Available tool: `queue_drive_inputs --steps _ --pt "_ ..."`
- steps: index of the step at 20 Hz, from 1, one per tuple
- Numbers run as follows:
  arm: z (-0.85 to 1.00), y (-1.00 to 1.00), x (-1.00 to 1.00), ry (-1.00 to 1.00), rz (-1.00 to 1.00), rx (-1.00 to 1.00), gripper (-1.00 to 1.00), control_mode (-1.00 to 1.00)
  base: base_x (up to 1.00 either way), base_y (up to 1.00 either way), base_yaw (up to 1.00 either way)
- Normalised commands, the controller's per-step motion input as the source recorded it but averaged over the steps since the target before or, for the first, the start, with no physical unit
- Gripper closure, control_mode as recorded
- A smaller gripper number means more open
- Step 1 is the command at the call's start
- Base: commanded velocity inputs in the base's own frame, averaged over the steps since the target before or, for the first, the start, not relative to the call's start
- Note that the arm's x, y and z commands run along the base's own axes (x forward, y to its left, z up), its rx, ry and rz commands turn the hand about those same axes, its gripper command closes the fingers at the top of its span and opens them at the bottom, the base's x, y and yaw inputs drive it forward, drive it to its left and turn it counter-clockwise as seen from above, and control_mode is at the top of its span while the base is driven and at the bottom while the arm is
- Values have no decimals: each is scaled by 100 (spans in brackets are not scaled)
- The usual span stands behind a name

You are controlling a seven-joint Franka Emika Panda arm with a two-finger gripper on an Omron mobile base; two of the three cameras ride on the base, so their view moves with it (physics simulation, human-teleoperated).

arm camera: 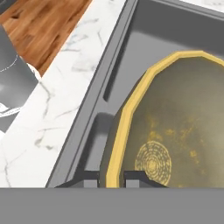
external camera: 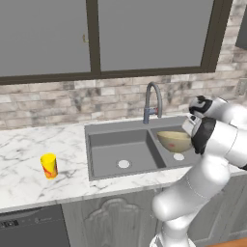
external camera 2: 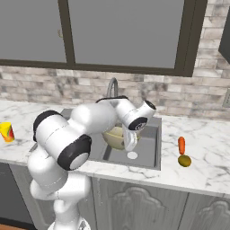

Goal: Remove the carrot and orange from the sink. Then move the bowl and cup from the counter to the sink for washing.

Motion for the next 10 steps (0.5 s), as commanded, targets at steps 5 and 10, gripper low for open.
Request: queue_drive_inputs --steps 5,10 --pt "-12 -7 20 0 0 -3 100 -100 0 0 0" --pt "-14 -12 17 -1 0 -8 100 -100 0 0 0"
